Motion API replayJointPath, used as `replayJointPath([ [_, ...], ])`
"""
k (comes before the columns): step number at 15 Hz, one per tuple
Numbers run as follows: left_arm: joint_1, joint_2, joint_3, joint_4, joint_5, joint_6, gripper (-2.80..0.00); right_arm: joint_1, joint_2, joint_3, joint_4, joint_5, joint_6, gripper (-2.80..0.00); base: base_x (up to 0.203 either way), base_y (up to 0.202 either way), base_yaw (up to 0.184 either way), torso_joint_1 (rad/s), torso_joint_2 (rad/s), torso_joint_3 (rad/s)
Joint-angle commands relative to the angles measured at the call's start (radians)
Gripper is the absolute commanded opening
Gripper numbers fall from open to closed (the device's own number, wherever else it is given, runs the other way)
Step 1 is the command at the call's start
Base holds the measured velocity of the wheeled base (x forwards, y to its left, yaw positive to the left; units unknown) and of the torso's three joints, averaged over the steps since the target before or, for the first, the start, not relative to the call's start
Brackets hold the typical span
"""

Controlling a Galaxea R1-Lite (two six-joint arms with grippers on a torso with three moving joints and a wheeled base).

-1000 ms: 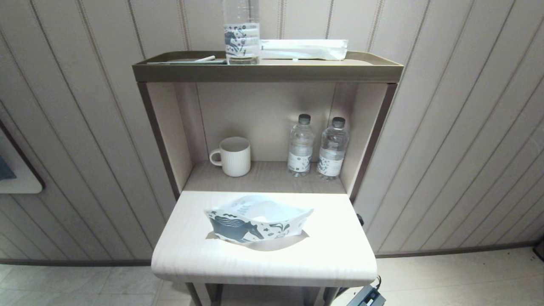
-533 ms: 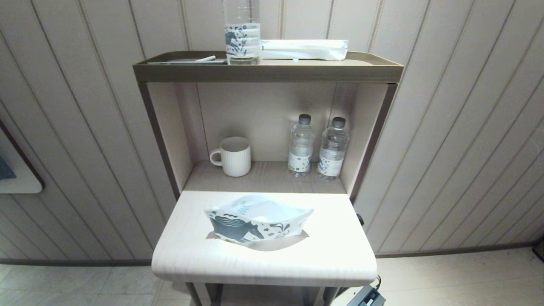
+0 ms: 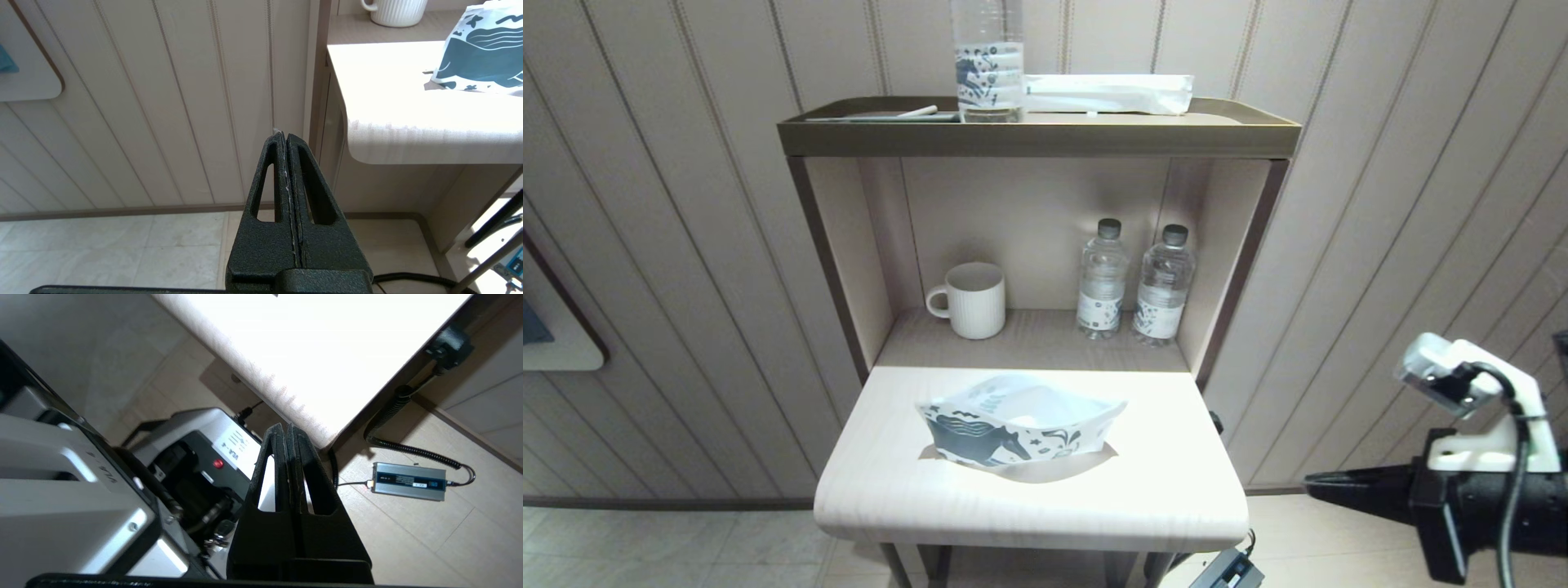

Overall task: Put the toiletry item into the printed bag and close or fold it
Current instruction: Pick up the storage bag

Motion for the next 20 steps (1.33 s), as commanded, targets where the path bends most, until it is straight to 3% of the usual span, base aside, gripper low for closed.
replayJointPath([
  [1,0.0,0.001,0.0,-0.001,0.0,0.0,-2.8,0.01,0.145,0.044,-0.09,0.012,-0.06,-2.8,0.0,0.0,0.0,0.0,0.0,0.0],
  [4,0.0,0.001,0.0,-0.001,0.0,0.0,-2.8,-0.008,0.26,0.14,-0.423,0.096,-0.137,-2.8,0.0,0.0,0.0,0.0,0.0,0.0],
  [6,0.0,0.001,0.0,-0.001,0.0,0.0,-2.8,-0.019,0.35,0.152,-0.554,0.147,-0.164,-2.8,0.0,0.0,0.0,0.0,0.0,0.0],
  [10,0.0,0.001,0.0,-0.001,0.0,0.0,-2.8,-0.02,0.427,0.063,-0.587,0.259,-0.189,-2.8,0.0,0.0,0.0,0.001,0.01,-0.003],
  [11,0.0,0.001,0.0,-0.001,0.0,0.0,-2.8,-0.021,0.436,0.053,-0.588,0.277,-0.19,0.0,0.0,0.0,0.0,0.0,0.0,0.0],
  [17,0.0,0.001,0.0,-0.001,0.0,0.0,-2.8,-0.017,0.539,-0.024,-0.598,0.353,-0.206,0.0,0.0,0.0,0.0,0.0,0.0,0.0],
  [20,0.0,0.001,0.0,-0.001,0.0,0.0,-2.8,0.029,0.591,-0.064,-0.599,0.379,-0.202,0.0,0.0,0.0,0.0,0.0,0.0,0.0],
])
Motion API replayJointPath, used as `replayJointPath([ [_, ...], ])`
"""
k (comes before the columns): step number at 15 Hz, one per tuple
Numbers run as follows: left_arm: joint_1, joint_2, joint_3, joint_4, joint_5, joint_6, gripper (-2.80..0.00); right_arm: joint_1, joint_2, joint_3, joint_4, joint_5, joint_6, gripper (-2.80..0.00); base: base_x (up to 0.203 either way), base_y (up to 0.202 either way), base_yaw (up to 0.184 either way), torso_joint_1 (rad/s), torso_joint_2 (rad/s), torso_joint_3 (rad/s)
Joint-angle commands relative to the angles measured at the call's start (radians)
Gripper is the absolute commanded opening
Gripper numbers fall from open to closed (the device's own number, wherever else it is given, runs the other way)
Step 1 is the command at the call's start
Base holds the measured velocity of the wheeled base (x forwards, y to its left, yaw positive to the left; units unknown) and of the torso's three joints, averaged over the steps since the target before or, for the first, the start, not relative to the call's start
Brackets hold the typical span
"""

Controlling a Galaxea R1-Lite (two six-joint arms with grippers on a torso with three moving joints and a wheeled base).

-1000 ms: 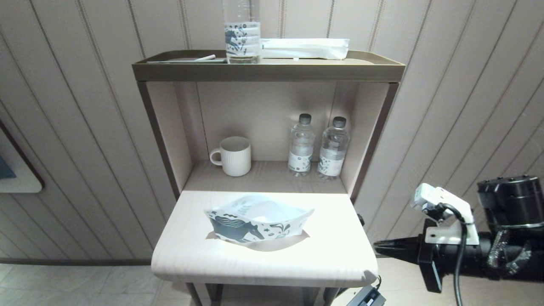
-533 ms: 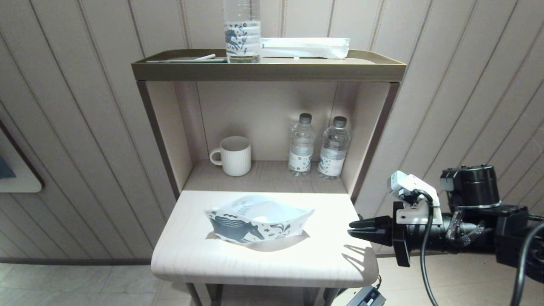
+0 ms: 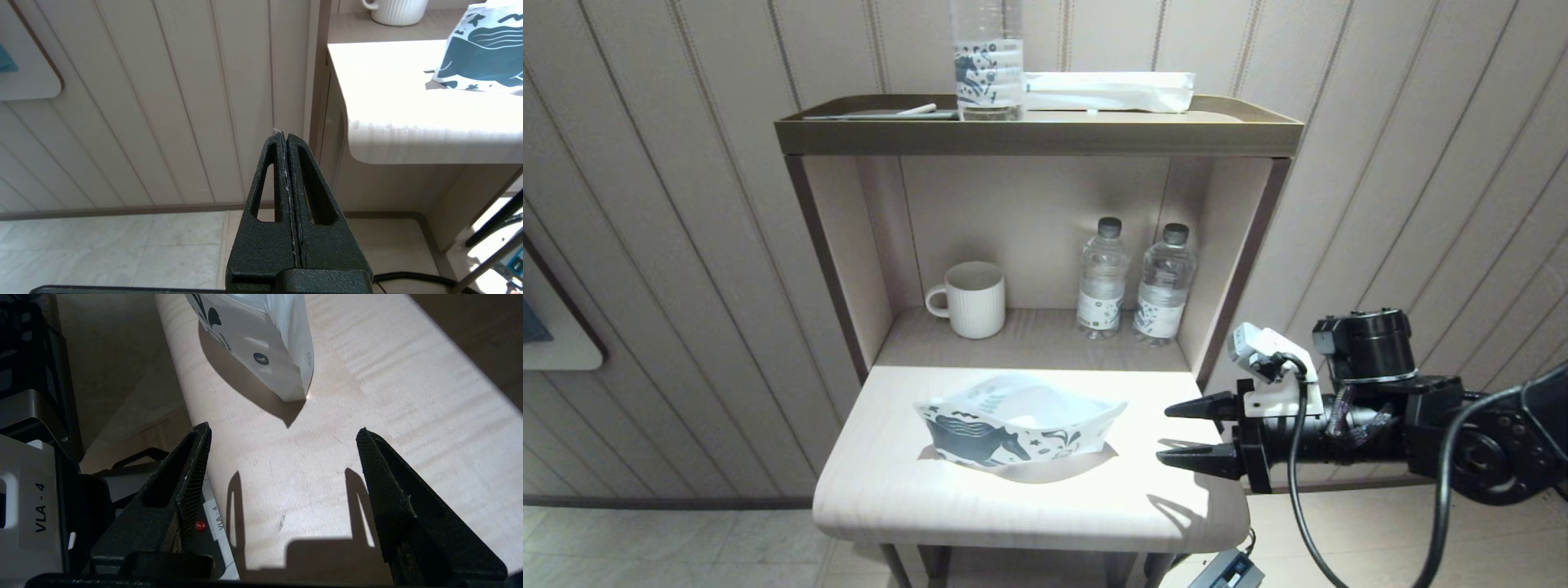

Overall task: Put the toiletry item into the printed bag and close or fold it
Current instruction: Pick up the storage bag

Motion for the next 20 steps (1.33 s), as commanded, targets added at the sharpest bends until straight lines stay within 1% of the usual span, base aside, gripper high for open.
replayJointPath([
  [1,0.0,0.001,0.0,0.0,0.0,0.0,-2.8,0.027,0.053,-0.035,-0.004,0.005,-0.002,0.0,0.0,0.0,0.0,0.0,0.0,0.0],
  [4,0.0,0.001,-0.001,0.0,0.0,0.0,-2.8,0.065,0.103,-0.099,-0.004,0.007,-0.001,0.0,0.0,0.0,0.0,0.0,0.0,0.0],
  [7,0.0,0.001,-0.001,0.0,0.0,0.0,-2.8,0.098,0.122,-0.13,-0.011,0.008,-0.001,0.0,0.0,0.0,0.0,0.0,0.0,0.0],
  [11,0.0,0.001,-0.001,0.0,0.0,0.0,-2.8,0.12,0.182,-0.191,-0.017,0.009,0.0,0.0,0.0,0.0,0.0,0.0,0.0,0.0],
  [13,0.0,0.001,0.001,0.0,0.0,0.0,-2.8,0.136,0.184,-0.195,-0.025,0.008,0.0,0.0,0.0,0.0,0.0,0.0,0.0,0.0],
  [16,0.0,0.001,-0.001,0.0,0.0,0.0,-2.8,0.16,0.187,-0.179,-0.08,0.01,0.002,0.0,0.0,0.0,0.0,0.0,0.0,0.0],
  [20,0.0,0.001,0.001,0.0,0.0,0.0,-2.8,0.169,0.187,-0.181,-0.081,0.01,0.003,0.0,0.0,0.0,0.0,0.0,0.0,0.0],
])
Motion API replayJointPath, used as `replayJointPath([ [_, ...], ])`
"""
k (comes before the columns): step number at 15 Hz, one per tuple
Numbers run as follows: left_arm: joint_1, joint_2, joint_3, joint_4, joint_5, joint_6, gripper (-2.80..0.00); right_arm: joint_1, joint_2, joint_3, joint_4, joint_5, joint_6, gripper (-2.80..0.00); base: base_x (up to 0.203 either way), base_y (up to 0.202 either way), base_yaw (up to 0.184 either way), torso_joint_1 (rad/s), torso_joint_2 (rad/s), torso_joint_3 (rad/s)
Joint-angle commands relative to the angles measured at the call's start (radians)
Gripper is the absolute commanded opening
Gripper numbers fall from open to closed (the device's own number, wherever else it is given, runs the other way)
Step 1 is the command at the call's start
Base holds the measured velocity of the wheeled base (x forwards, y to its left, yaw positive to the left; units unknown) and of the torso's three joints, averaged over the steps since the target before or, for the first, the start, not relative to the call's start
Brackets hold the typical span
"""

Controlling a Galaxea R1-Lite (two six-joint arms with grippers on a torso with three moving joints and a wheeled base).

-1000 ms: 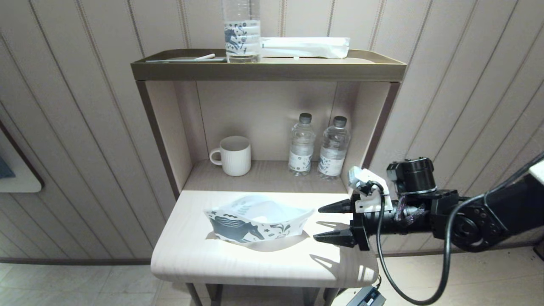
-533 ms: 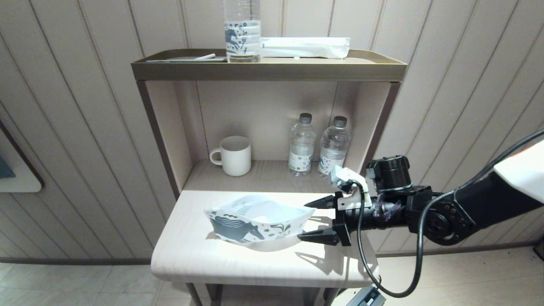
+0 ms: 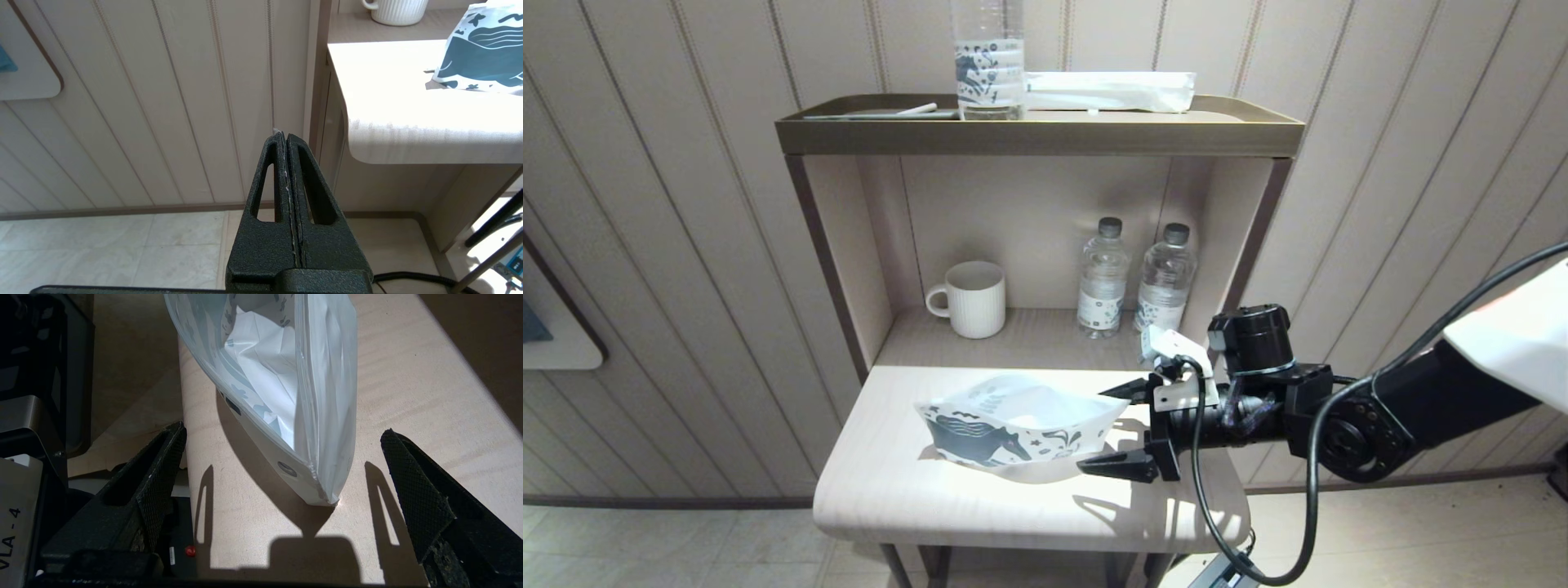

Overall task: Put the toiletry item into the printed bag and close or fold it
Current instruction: Pick up the storage bag

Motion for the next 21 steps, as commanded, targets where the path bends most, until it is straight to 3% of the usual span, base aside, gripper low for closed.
replayJointPath([
  [1,0.0,0.001,-0.001,0.0,0.0,0.0,-2.8,0.007,-0.003,-0.003,-0.003,0.005,-0.002,0.0,0.0,0.0,0.0,0.0,0.0,0.0],
  [6,0.0,0.001,0.001,0.0,0.0,0.0,-2.8,0.008,-0.008,-0.006,-0.003,0.005,-0.002,0.0,0.0,0.0,0.0,0.0,0.0,0.0],
  [7,0.0,0.001,-0.001,0.0,0.0,0.0,-2.8,0.01,-0.008,-0.005,-0.003,0.005,-0.004,-2.8,0.0,0.0,0.0,0.0,0.0,0.0],
  [16,0.0,0.001,-0.001,0.0,0.0,0.0,-2.8,0.009,-0.018,0.003,-0.004,0.017,-0.009,-2.8,0.0,0.0,0.0,0.0,0.0,0.0],
  [21,0.0,0.001,0.002,0.0,0.0,0.0,-2.8,-0.033,-0.09,0.006,0.0,0.02,-0.005,-2.8,0.0,0.0,0.0,0.0,0.0,0.0],
])
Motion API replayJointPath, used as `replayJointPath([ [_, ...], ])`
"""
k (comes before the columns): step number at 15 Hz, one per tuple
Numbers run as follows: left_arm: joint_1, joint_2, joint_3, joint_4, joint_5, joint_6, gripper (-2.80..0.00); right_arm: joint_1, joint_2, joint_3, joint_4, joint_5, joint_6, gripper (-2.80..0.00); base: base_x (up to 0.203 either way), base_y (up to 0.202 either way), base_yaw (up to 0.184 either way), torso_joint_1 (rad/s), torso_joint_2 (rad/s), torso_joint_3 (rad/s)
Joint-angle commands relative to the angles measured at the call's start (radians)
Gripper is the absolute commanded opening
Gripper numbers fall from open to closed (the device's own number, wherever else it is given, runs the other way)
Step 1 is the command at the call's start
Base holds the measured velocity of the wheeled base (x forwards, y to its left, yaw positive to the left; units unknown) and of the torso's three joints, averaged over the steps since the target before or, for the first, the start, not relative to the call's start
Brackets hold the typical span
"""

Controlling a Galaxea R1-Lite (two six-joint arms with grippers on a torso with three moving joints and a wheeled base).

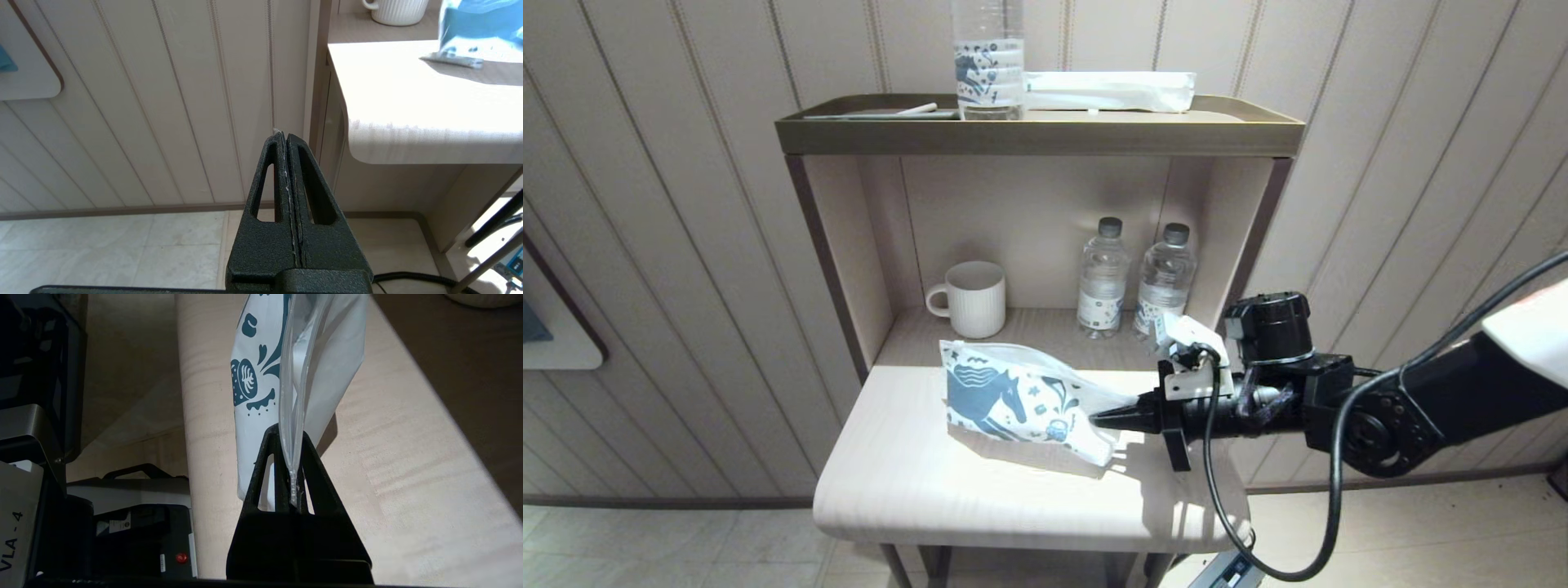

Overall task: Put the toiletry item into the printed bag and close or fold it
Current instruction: Pick up the storage bag, then hand it to the other hand

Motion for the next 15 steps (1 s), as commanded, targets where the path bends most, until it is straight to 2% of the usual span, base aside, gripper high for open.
replayJointPath([
  [1,0.0,0.001,0.002,0.0,0.0,0.0,-2.8,-0.025,-0.069,0.01,0.001,0.006,0.0,-2.8,0.0,0.0,0.0,0.0,0.0,0.0],
  [4,0.0,0.001,-0.001,0.0,0.0,0.0,-2.8,-0.061,-0.213,0.063,0.046,0.013,0.011,-2.8,0.0,0.0,0.0,0.0,0.0,0.0],
  [7,0.0,0.001,-0.001,0.0,0.0,0.0,-2.8,-0.095,-0.393,0.092,0.188,0.014,0.023,-2.8,0.0,0.0,0.0,0.0,0.0,0.0],
  [12,0.0,0.001,0.002,0.0,0.0,0.0,-2.8,-0.116,-0.725,0.066,0.648,0.001,0.065,-2.8,0.0,0.0,0.0,0.0,0.0,0.0],
  [15,0.0,0.001,-0.001,0.0,0.0,0.0,-2.8,-0.142,-0.87,0.047,0.909,-0.058,0.086,-2.8,0.0,0.0,0.0,0.0,0.0,0.0],
])
